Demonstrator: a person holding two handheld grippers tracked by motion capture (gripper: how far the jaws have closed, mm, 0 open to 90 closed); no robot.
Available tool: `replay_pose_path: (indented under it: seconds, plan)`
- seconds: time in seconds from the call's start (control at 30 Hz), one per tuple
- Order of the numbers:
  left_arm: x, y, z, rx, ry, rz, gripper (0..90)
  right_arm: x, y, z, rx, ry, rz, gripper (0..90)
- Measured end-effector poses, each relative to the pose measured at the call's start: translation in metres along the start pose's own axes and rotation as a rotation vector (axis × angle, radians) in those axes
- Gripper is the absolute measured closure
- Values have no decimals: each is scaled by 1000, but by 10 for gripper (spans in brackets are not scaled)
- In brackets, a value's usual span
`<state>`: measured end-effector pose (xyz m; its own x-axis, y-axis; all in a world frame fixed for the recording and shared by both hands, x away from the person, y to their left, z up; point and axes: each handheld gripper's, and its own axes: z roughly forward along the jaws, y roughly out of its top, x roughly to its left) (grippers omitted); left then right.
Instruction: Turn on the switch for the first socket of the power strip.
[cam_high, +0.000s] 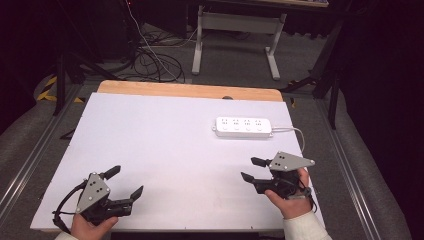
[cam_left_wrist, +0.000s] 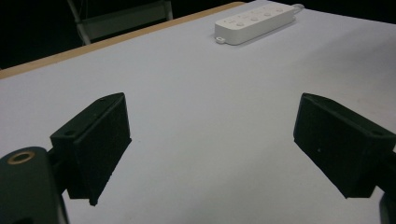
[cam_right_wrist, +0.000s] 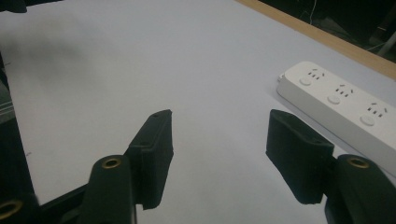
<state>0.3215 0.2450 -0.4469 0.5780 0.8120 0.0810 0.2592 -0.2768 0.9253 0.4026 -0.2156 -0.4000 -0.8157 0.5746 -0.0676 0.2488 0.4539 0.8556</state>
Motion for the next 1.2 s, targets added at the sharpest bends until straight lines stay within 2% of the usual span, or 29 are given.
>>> replay_pose_path:
  seconds: [0.2, 0.33, 0.5, 0.6, 0.67, 0.8, 0.83, 0.87, 0.9, 1.03, 1.13, 1.2]
  plan:
    - [0, 0, 0, -4, -2, -18, 118, -3, 8, -1, -4, 1, -4, 437]
    - [0, 0, 0, -6, -3, -15, 119, -5, 16, -2, -3, -2, -18, 442]
    - [0, 0, 0, -6, -3, -15, 126, -8, 20, -1, -3, -3, -12, 448]
    - [0, 0, -1, -8, 1, -15, 126, -12, 22, -1, 5, -8, 18, 512]
    - [0, 0, -1, -9, 3, -14, 126, -14, 23, 0, 5, -13, 27, 522]
    - [0, 0, 0, -8, 3, -15, 126, -23, 30, 0, 5, -23, 45, 723]
    - [0, 0, 0, -8, 3, -15, 126, -23, 30, 0, 5, -23, 45, 723]
    - [0, 0, 0, -8, 3, -16, 126, -24, 31, 0, 6, -22, 45, 762]
    - [1, 0, 0, -7, 2, -12, 126, -27, 35, 1, 10, -27, 47, 838]
    - [0, 0, 0, -7, 1, -17, 126, -32, 40, 5, 13, -61, 41, 900]
    - [0, 0, 0, -8, 2, -16, 126, -36, 42, 6, 11, -80, 46, 900]
    - [1, 1, 0, -7, 0, -13, 126, -44, 44, 9, 5, -97, 61, 900]
